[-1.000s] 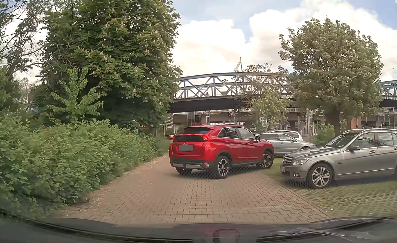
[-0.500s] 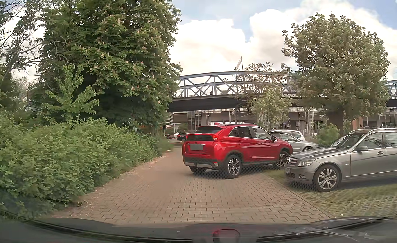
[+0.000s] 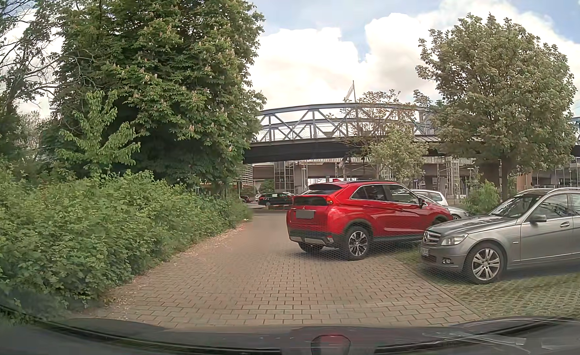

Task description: Follow the waypoints while adhering to traffic rules and regulations

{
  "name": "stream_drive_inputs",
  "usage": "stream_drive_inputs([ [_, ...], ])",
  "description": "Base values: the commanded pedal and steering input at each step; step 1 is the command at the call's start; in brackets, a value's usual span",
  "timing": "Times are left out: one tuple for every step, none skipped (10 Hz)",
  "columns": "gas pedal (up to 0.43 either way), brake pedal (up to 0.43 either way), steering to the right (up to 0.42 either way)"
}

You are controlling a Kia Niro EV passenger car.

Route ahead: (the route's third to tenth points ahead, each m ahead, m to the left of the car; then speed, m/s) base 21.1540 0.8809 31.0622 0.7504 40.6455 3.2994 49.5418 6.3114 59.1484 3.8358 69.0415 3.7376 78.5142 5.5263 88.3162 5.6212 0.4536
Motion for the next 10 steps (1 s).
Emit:
stream_drive_inputs([
  [0.0, 0.128, -0.007],
  [0.0, 0.128, -0.008],
  [0.0, 0.128, -0.007],
  [0.0, 0.128, -0.007],
  [0.0, 0.122, -0.007],
  [0.0, 0.11, -0.007],
  [0.0, 0.043, -0.008],
  [0.0, 0.0, -0.007],
  [0.0, 0.0, -0.007],
  [0.0, 0.0, -0.008],
])
